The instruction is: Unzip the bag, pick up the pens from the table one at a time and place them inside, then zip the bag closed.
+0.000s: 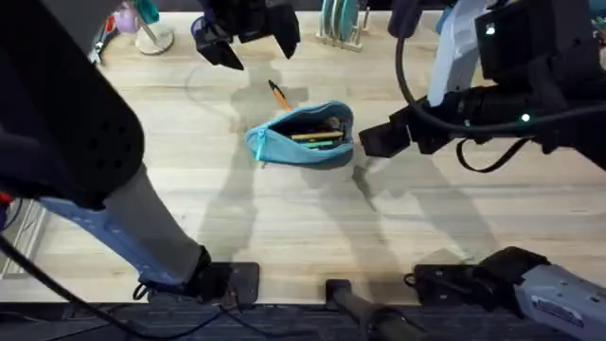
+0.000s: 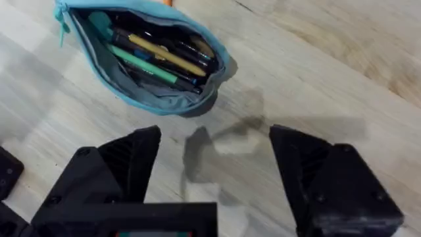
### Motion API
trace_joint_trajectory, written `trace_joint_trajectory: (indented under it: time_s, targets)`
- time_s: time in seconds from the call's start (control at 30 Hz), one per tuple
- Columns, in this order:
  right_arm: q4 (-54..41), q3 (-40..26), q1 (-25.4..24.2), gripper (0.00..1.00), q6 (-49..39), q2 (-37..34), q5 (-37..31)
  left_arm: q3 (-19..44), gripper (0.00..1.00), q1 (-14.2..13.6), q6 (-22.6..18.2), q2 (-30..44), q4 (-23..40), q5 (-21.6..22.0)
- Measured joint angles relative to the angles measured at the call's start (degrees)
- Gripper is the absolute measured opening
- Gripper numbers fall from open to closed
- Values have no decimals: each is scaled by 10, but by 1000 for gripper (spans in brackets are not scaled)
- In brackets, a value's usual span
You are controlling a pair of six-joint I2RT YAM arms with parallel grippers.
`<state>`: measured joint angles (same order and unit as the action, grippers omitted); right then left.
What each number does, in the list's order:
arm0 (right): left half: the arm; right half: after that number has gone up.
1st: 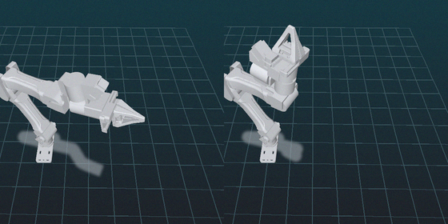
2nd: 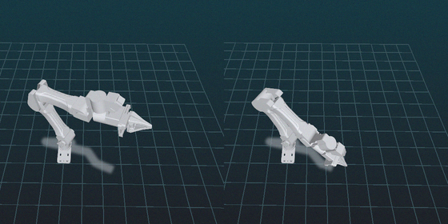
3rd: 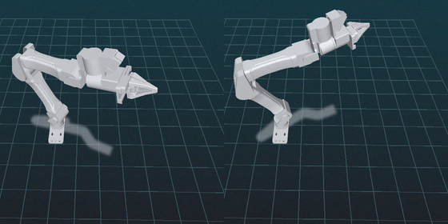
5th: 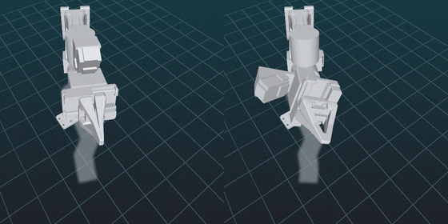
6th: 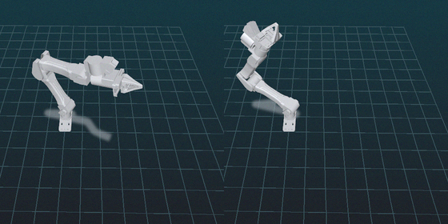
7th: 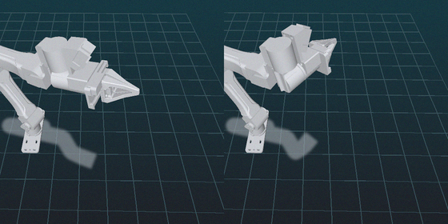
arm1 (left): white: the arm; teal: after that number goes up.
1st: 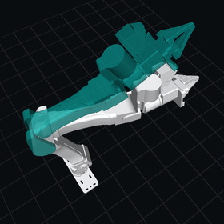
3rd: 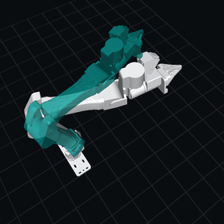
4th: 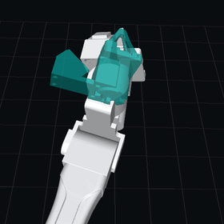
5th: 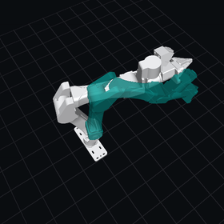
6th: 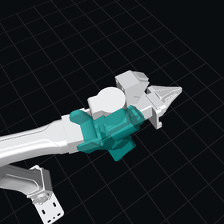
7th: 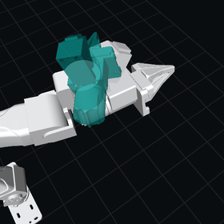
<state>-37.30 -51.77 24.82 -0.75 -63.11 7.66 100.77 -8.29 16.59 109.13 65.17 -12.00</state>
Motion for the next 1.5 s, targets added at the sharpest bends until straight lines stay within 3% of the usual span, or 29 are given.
trace_joint_trajectory:
  time_s: [0.13,0.3,0.87,1.23,1.5]
  targets:
    - [0,0,0,998,2,0,0,0,994,-35,47,6,0,55]
    - [0,0,0,997,2,0,0,0,993,-65,88,11,-3,78]
    - [-4,0,0,997,3,0,0,0,994,-62,131,128,-16,86]
    - [-5,0,0,997,3,0,0,0,993,-63,161,138,-20,132]
    - [-5,0,0,997,3,0,0,-23,993,-76,167,138,-39,141]
